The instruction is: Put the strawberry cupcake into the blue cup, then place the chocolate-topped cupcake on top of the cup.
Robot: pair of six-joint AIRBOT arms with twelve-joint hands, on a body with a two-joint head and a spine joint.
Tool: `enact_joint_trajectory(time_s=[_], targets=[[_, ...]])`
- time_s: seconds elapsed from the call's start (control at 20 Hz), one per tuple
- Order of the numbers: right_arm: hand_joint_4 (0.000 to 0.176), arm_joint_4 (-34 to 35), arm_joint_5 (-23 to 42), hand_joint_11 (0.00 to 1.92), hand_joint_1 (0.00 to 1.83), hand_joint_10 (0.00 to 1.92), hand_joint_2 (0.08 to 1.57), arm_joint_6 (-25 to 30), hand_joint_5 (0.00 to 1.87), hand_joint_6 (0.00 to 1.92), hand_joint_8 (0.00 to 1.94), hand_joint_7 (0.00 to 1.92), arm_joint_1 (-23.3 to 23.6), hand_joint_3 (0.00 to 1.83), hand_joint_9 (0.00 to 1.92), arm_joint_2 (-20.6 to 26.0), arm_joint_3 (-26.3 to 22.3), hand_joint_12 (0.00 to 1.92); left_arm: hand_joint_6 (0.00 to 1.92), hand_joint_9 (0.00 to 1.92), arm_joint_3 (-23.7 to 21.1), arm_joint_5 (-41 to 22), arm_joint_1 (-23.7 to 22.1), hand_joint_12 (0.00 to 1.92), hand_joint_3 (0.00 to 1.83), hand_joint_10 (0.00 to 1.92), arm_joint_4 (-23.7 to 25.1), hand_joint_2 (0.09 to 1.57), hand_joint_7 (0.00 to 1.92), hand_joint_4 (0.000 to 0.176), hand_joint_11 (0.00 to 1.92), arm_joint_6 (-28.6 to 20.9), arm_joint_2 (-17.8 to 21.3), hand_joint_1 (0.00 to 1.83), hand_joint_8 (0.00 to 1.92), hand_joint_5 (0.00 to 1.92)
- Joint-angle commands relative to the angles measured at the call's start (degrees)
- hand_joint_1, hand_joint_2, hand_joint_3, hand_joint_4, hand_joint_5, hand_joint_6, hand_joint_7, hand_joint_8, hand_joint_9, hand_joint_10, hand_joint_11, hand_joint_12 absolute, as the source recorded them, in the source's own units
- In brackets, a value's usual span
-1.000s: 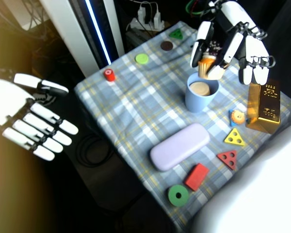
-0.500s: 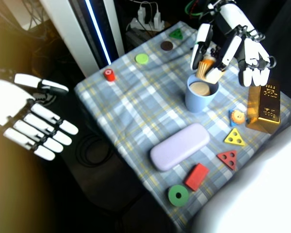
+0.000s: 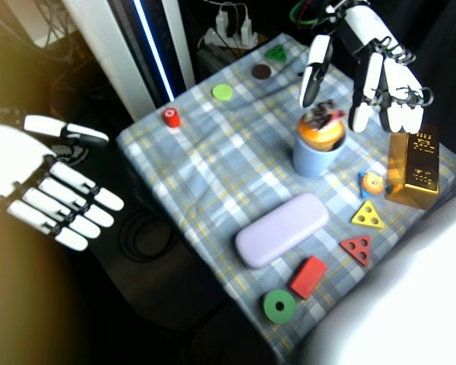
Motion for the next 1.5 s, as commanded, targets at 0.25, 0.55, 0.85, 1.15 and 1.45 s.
enact_joint_trajectory(time_s=[0.25,0.55,0.85,1.15,1.45], targets=[[0.000,2.45,6.65,0.00,0.00,0.01,1.04,0.42,0.00,0.00,0.00,0.16,0.13,0.00,0.05,-0.02,0.52,0.00,0.00,0.17,-0.81,-6.97,-0.65,0.45,0.00,0.00,2.09,0.93,0.21,0.094,0.00,-0.32,1.20,0.66,0.00,0.36],[0.000,4.43,10.74,0.00,0.00,0.00,1.00,0.41,0.01,0.00,0.00,0.00,0.37,0.00,0.00,0.27,-0.06,0.00,0.00,0.00,-6.88,-11.57,3.38,0.03,0.00,0.00,1.40,0.90,0.00,0.176,0.00,-0.26,9.85,0.53,0.00,0.00],[0.000,7.06,14.00,0.00,0.00,0.00,0.96,-2.71,0.00,0.00,0.00,0.00,-0.22,0.00,0.00,-0.19,-1.96,0.00,0.00,0.00,-18.58,-24.42,18.34,0.00,0.01,0.00,-7.66,0.86,0.00,0.115,0.00,5.46,18.71,0.21,0.00,0.00],[0.000,9.68,19.11,0.00,0.00,0.00,0.94,-5.07,0.00,0.00,0.00,0.00,-3.70,0.00,0.00,-1.47,-4.58,0.00,0.01,0.00,-23.70,-38.64,31.14,0.00,0.00,0.00,-17.48,0.86,0.00,0.135,0.00,5.42,19.38,0.05,0.00,0.04],[0.016,13.87,22.38,0.00,0.00,0.00,0.86,-11.16,0.00,0.00,0.00,0.00,-3.96,0.00,0.00,-3.79,-7.72,0.00,0.00,0.00,-24.19,-47.03,35.17,0.01,0.00,0.00,-22.07,0.87,0.00,0.115,0.03,5.67,14.06,0.01,0.00,0.06]])
